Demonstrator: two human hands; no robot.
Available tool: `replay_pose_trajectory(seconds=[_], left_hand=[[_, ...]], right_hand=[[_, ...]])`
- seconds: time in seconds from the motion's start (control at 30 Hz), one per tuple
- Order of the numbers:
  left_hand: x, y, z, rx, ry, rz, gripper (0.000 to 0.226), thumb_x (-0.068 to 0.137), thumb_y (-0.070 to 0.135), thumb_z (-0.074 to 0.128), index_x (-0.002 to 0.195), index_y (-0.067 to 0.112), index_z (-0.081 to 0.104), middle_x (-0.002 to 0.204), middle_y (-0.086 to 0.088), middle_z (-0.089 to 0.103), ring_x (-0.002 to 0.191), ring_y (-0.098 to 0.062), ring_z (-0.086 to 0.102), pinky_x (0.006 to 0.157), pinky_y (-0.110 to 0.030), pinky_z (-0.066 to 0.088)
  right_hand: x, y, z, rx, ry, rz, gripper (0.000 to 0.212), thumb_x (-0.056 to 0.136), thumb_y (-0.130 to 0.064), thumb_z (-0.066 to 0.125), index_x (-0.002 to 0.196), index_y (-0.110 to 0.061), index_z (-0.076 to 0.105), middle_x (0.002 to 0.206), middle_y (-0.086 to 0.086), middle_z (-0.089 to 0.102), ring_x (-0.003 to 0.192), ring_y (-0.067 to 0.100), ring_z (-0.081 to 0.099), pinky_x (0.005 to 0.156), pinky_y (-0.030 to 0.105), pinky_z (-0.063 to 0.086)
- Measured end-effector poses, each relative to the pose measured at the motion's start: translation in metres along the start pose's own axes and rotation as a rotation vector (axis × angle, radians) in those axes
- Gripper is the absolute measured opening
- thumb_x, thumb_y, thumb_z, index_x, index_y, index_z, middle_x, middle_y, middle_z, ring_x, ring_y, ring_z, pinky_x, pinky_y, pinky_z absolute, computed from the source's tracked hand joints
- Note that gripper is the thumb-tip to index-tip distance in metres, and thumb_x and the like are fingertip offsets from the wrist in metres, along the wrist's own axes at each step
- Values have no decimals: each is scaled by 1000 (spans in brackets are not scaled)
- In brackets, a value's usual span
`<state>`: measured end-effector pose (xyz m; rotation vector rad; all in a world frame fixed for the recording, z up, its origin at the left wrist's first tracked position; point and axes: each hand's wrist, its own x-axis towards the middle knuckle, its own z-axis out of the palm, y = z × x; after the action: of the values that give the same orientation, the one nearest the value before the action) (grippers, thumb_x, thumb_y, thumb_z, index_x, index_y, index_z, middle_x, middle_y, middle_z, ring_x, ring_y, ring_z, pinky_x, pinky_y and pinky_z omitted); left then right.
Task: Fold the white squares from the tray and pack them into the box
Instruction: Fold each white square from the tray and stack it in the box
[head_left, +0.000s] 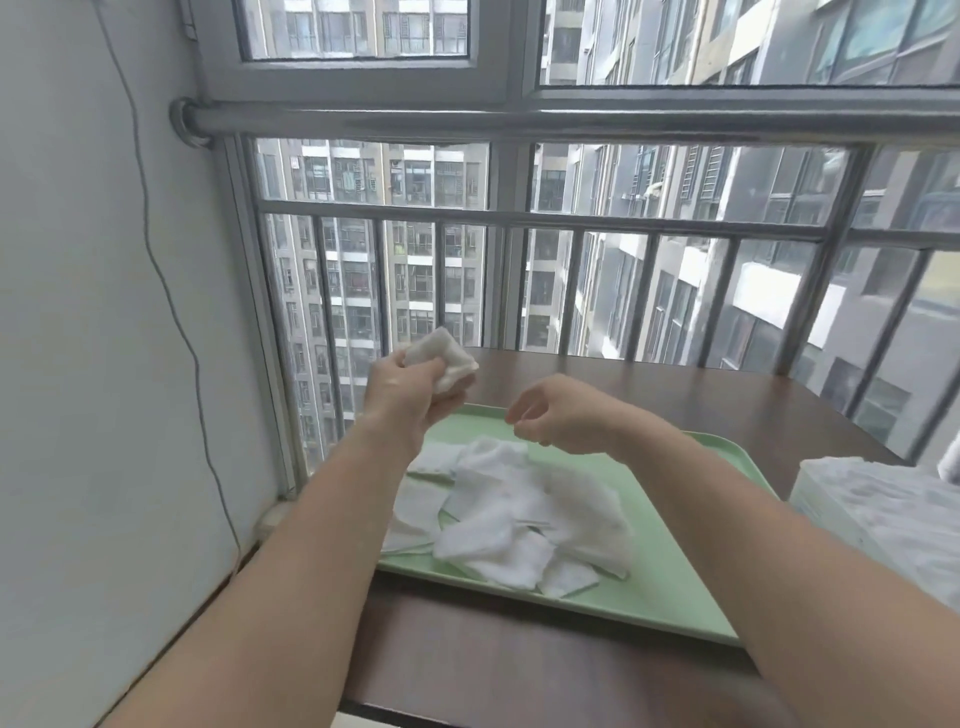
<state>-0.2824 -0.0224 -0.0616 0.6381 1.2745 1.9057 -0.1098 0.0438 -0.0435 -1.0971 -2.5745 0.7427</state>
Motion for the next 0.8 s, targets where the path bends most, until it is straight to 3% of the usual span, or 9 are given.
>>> replay_pose_trajectory(seconds=[0.07, 0.13, 0.3, 0.47, 0.67, 0.8], left_hand=[[-1, -4, -4, 42, -5, -1, 18, 95, 4, 62, 112, 12, 59, 114, -19, 69, 91, -30, 75, 82, -43, 61], [-5, -6, -7, 105, -11, -13, 15, 95, 4, 63, 106, 13, 61, 112, -19, 70, 92, -31, 75, 81, -43, 62], [-8, -4, -9, 158, 97, 76, 15, 92, 2, 62, 94, 16, 60, 103, -11, 68, 95, -28, 71, 84, -42, 61], [-9, -3, -11, 236, 217, 133, 11, 86, 5, 60, 87, 17, 60, 92, -10, 67, 91, -29, 67, 88, -51, 58], [-8, -4, -8, 229, 249, 122, 11, 85, 8, 56, 88, 17, 59, 88, -7, 64, 86, -27, 64, 87, -48, 58], [-9, -4, -6, 260, 307, 209, 9, 86, 9, 55, 85, 17, 57, 78, 1, 59, 74, -19, 57, 70, -36, 52]], right_hand=[[11, -2, 6, -43, -36, -8, 29, 91, -22, 70, 119, -14, 70, 114, 3, 70, 95, 16, 67, 81, 22, 50], [21, -4, 14, -98, -80, -6, 34, 88, -26, 75, 120, -16, 69, 115, 1, 70, 99, 17, 67, 88, 27, 51], [33, -12, 28, -110, 15, -70, 33, 89, -41, 71, 115, -21, 72, 111, -2, 69, 101, 17, 64, 90, 32, 52], [43, -32, 50, -418, -114, 1, 60, 87, -69, 54, 117, -19, 69, 117, 4, 63, 114, 27, 50, 96, 42, 46], [44, -48, 67, -438, -155, 8, 43, 89, -55, 61, 117, -22, 64, 114, 7, 45, 110, 29, 37, 101, 47, 41], [44, -52, 72, -363, -70, -62, 26, 85, -37, 65, 106, -22, 64, 118, 2, 58, 110, 26, 47, 96, 43, 43]])
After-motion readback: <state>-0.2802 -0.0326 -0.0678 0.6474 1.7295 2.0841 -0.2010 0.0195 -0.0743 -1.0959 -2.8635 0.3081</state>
